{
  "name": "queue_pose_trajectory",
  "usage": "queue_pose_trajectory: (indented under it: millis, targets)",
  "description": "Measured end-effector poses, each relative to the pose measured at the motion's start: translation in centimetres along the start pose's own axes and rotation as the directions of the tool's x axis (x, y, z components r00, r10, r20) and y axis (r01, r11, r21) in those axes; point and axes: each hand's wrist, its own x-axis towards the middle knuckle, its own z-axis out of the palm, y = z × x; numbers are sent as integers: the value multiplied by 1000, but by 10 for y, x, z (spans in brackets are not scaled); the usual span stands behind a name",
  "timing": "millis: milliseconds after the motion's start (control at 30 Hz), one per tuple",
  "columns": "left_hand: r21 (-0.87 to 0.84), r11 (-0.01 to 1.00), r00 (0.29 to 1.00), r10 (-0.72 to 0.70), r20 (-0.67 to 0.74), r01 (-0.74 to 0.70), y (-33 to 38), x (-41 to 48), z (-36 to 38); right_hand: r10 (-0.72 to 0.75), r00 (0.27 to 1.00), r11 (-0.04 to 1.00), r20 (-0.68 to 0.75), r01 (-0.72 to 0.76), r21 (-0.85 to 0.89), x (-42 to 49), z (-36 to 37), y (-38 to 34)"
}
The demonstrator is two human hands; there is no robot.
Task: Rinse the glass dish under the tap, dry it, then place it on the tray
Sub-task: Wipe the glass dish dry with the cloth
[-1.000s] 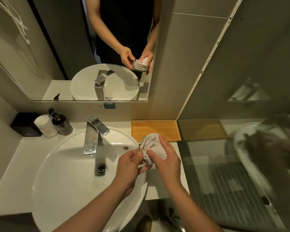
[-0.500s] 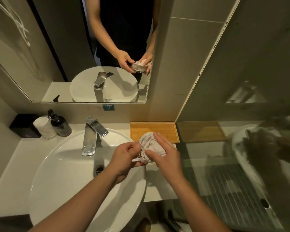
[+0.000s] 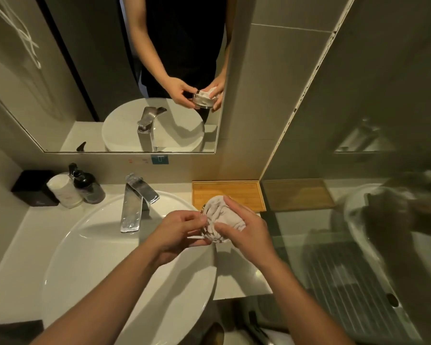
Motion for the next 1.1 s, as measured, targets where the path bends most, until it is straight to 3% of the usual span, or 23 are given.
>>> queue_pose_trajectory:
  millis: [133,267,467,533,633,767,867,933,1000,1067,1100]
  targets:
    - [-117,983,982,123,-144,-141,-24,-1,25,40,978,996,-207,-22,90,-8,22,0]
    - [-241,961,981,97,-167,-136,-46,-6,37,121,947,984,-297,-76,159,-20,38,5]
    - [-20,1000,999,-19,-46,18,-1,-1,0,42,998,998,53,-40,-38,-5,2,4]
    - [3,1000,999,-1,-41,1,2,1,-1,16,998,998,67,-12,-58,0,0,0]
    - [-59,994,989,82,-121,-90,-8,2,7,2,998,1000,-56,-1,12,-1,9,-3]
    - [-184,962,955,153,-255,-204,-37,-1,32,118,959,983,-257,-75,168,-16,40,-5]
    - [-233,949,960,156,-232,-210,-48,-5,39,155,933,973,-324,-88,211,-22,49,-4]
    - [-113,972,964,183,-194,-208,-43,-4,33,176,934,973,-310,-117,201,-18,42,-4]
    - [196,948,947,283,-151,-252,-36,-2,23,197,935,967,-294,-136,213,-11,33,-6]
    - [525,776,893,446,-63,-351,-27,-1,14,205,934,961,-293,-136,240,-3,23,-9]
    - [660,627,840,542,12,-414,-23,0,11,203,934,962,-296,-134,236,2,18,-12]
